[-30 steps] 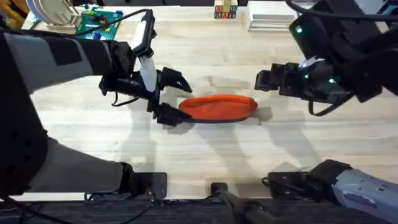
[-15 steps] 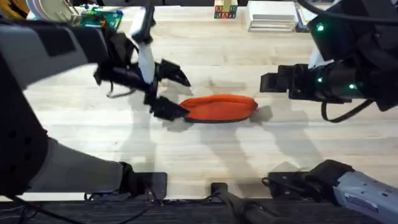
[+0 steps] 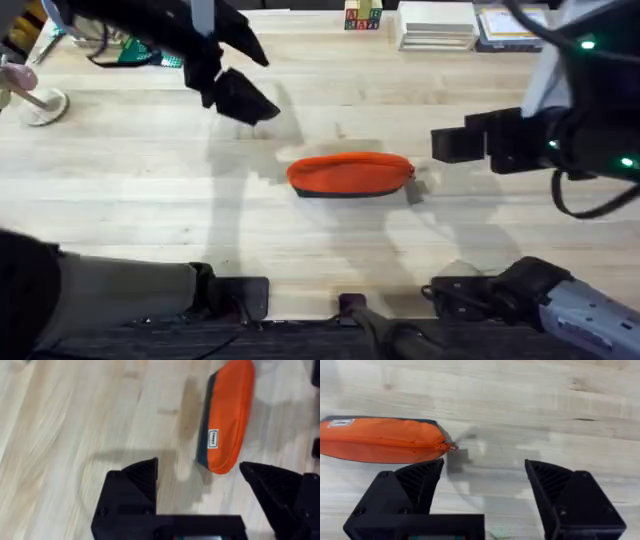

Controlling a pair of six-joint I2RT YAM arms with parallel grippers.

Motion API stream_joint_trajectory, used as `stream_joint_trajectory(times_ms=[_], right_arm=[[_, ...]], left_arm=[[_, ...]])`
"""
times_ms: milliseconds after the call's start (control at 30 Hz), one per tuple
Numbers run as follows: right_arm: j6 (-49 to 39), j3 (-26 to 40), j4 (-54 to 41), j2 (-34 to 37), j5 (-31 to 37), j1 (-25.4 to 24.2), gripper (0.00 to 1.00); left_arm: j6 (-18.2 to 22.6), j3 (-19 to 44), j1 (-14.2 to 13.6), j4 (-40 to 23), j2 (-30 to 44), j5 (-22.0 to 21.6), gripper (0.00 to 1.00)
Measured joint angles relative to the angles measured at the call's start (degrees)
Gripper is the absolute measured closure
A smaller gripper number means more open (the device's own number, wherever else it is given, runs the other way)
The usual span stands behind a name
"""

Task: Unzip the bag, pick up the pens from the table one at a time and place them inside, then zip the bag closed.

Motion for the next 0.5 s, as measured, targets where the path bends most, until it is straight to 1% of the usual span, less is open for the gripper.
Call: stream_joint_trajectory(times_ms=[200, 367, 500], right_arm=[[-0.34, 0.0, 0.0, -4.67, 0.0, 0.0, 0.005], [-0.53, 0.0, 0.02, -8.09, 0.0, 0.0, 0.005], [-0.56, 0.02, 0.04, -9.56, 0.02, 0.0, 0.005]], left_arm=[[-14.53, 1.28, -0.21, -0.11, -2.89, -6.01, 0.006], [-25.78, 1.28, -1.5, -0.14, -4.79, -8.69, 0.005], [-32.36, 1.28, -3.3, -0.19, -6.07, -10.44, 0.004]])
